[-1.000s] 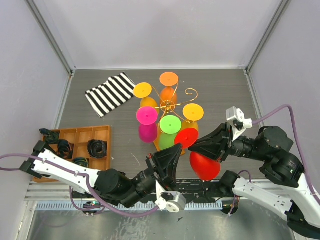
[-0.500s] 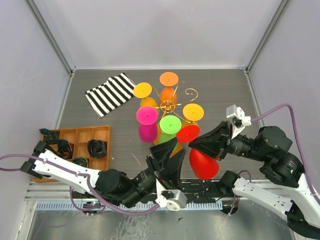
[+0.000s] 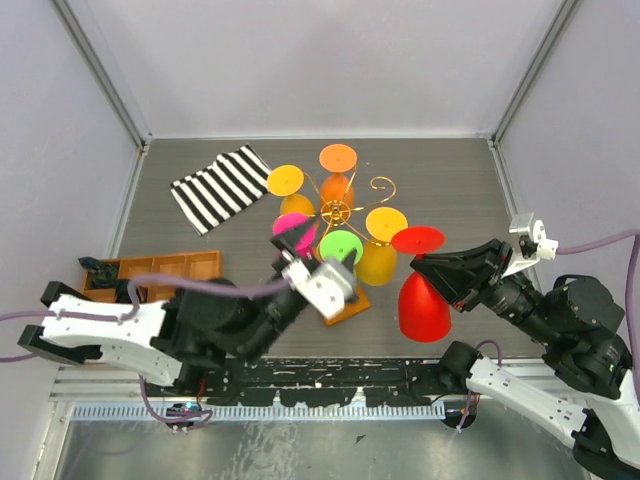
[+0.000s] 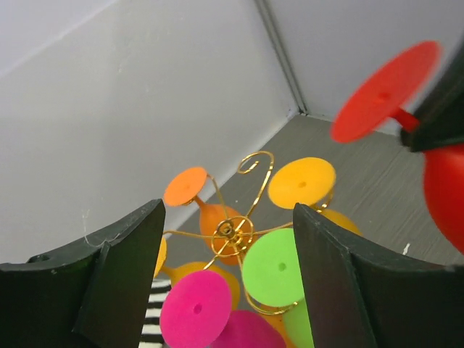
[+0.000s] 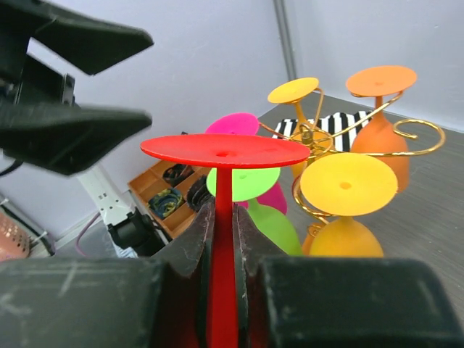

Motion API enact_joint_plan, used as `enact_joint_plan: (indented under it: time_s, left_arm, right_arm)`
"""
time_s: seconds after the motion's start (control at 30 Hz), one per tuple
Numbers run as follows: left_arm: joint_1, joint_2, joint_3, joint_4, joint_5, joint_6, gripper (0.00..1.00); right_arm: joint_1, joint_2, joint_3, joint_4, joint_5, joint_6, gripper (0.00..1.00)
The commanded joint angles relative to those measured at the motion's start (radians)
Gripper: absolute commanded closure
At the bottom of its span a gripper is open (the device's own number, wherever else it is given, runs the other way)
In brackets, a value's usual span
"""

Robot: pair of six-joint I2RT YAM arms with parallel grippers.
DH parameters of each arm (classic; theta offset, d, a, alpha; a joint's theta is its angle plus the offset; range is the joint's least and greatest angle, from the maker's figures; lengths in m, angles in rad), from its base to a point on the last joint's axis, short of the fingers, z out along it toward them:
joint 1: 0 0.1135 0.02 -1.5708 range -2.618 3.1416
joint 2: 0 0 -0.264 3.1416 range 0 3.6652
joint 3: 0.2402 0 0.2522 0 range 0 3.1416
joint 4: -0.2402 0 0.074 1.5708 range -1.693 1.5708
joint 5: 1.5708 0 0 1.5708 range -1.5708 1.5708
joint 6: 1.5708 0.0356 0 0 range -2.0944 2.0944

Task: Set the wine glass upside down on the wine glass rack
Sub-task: Adjust the wine glass.

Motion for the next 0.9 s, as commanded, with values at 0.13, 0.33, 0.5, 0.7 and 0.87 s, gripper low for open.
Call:
enact_joint_plan:
  time_s: [0.13, 0.33, 0.5, 0.7, 0.87]
  left_arm:
    - [0.203, 0.033, 0.196, -0.505, -0.028, -0.592, 0.21]
    - [0.319, 0.165, 0.358, -0.766, 0.021, -0.829, 0.21]
    - [0.409, 0.255, 0.473, -0.906, 0.132, -0.942, 0.22]
    - [0.47, 0.311, 0.528, -1.006, 0.167, -1.025, 0.28]
    - [0.526, 0.313, 0.527, -1.026, 0.21, -1.099, 0.35]
  right_arm:
    - [-0.001, -0.015, -0.026, 0.048, 0.098, 0.01, 0.99]
    - [-0.002, -0.038, -0.041, 0.048, 0.114, 0.017, 0.99]
    - [-0.002, -0.057, -0.046, 0.023, 0.133, 0.028, 0.99]
    - [-0.002, -0.09, -0.06, 0.006, 0.167, 0.041, 0.99]
    - [-0.002, -0.101, -0.067, 0.005, 0.182, 0.053, 0.99]
